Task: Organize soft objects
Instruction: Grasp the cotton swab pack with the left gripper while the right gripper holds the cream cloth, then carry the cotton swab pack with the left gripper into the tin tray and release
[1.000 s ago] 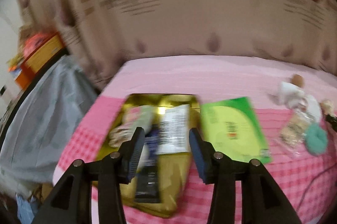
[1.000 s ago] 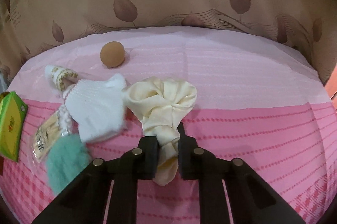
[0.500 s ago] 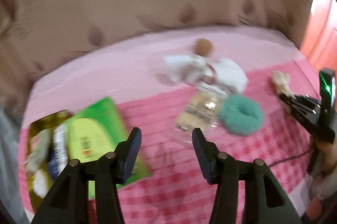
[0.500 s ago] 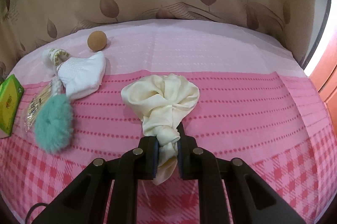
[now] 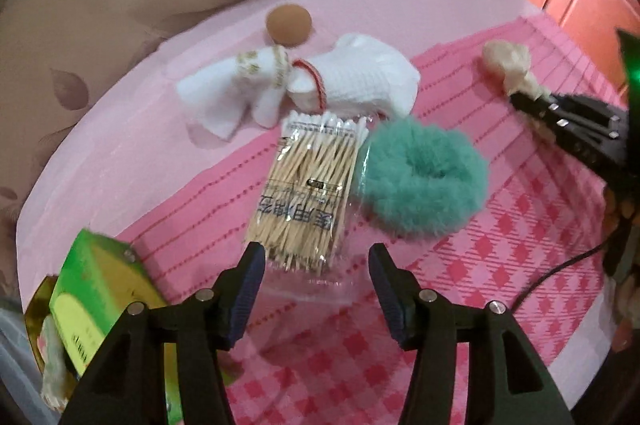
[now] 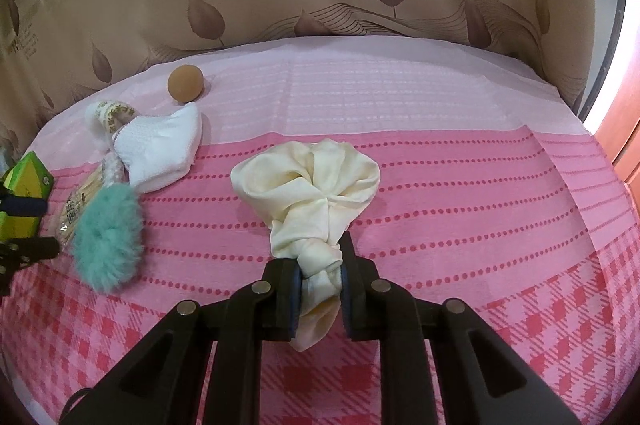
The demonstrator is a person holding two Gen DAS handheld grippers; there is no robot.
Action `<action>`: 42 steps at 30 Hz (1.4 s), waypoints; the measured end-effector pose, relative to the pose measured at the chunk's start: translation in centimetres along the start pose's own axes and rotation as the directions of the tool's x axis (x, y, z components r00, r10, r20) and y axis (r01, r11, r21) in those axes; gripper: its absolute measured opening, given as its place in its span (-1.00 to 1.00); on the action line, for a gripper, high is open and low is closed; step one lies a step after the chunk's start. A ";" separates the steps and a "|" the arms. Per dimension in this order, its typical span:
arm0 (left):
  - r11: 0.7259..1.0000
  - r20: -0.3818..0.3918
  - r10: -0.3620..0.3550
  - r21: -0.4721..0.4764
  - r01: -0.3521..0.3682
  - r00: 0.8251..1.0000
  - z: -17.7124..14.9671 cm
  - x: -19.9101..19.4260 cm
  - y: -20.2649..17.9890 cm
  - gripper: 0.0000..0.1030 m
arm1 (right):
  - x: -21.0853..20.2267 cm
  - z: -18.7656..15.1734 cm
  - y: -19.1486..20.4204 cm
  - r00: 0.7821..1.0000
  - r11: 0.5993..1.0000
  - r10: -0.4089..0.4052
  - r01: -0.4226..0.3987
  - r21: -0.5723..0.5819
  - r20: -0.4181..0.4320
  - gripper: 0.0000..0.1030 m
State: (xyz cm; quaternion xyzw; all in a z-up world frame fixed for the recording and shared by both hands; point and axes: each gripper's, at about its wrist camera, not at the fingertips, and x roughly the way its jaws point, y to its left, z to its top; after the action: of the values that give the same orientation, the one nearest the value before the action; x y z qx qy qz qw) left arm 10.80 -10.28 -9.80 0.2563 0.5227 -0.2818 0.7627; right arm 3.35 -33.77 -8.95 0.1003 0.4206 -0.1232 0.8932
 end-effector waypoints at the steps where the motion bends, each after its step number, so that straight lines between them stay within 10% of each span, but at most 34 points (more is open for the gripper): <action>1: 1.000 -0.012 0.006 0.010 -0.006 1.000 0.2 0.6 -0.2 0.07 | 0.0 0.0 -0.1 1.000 1.000 0.002 -0.002 0.001 0.000 -0.69; 16: 0.996 -0.003 0.020 -0.084 -0.020 1.000 3.5 3.5 1.7 0.18 | 0.1 0.1 -0.4 1.000 1.000 0.028 -0.028 0.008 -0.001 -0.64; 22: 0.988 0.022 0.026 -0.150 -0.023 0.999 3.4 3.4 2.6 -0.47 | 0.1 0.1 -0.5 1.000 0.999 0.030 -0.030 0.011 -0.001 -0.64; 42: 0.964 0.064 0.025 -0.266 -0.008 0.998 0.7 -0.7 2.2 -0.57 | 0.1 0.1 -0.5 1.000 1.000 0.022 -0.022 0.005 -0.003 -0.64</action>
State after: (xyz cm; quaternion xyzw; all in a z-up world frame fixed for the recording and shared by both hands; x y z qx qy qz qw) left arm 12.63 -9.10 -8.68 0.1466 0.5279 -0.2112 0.8094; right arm 3.36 -34.30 -8.99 0.1072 0.4204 -0.1143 0.8937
